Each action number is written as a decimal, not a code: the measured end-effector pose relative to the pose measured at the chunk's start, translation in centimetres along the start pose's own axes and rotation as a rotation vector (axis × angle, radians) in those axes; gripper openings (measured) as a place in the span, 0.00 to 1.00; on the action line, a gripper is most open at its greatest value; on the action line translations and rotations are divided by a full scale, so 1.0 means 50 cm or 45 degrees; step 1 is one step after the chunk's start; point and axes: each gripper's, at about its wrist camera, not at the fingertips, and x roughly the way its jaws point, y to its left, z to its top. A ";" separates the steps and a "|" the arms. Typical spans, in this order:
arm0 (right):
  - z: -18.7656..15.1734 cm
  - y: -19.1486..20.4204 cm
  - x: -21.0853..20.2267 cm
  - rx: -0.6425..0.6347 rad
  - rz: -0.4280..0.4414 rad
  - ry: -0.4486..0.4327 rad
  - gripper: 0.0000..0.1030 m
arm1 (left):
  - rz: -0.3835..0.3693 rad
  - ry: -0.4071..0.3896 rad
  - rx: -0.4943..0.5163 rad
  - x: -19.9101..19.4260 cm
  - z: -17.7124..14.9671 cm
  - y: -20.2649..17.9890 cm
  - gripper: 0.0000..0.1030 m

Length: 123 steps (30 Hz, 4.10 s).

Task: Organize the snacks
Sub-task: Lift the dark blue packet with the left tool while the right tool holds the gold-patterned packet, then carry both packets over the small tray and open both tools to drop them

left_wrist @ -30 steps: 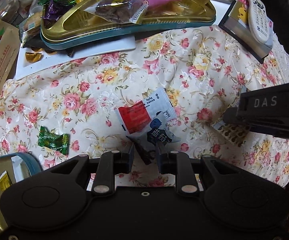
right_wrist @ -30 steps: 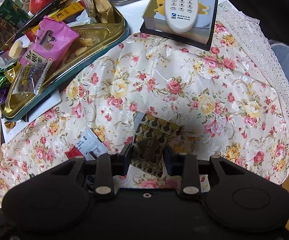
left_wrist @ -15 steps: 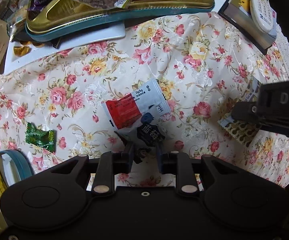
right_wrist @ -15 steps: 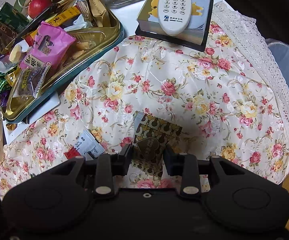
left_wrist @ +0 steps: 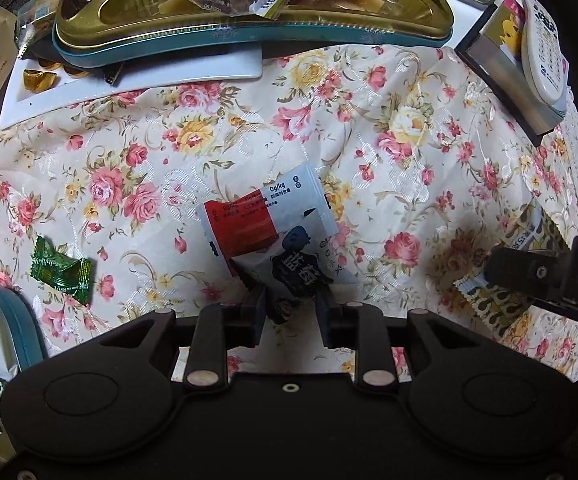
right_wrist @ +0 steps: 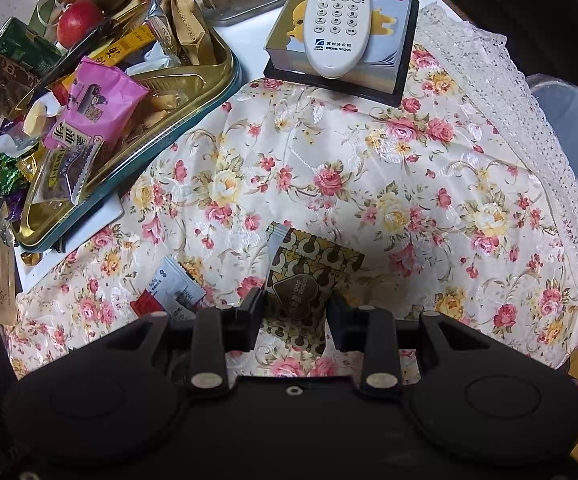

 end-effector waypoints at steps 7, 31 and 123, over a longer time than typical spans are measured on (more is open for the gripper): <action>0.003 -0.014 -0.005 0.022 0.008 -0.002 0.35 | 0.010 -0.159 -0.009 -0.057 0.008 0.003 0.35; -0.002 -0.020 -0.009 0.024 0.018 0.006 0.35 | 0.043 -0.059 0.140 -0.001 -0.024 -0.040 0.41; -0.409 0.469 -0.076 -0.680 0.355 -0.011 0.35 | 0.364 -0.221 -0.745 -0.248 -0.294 0.584 0.41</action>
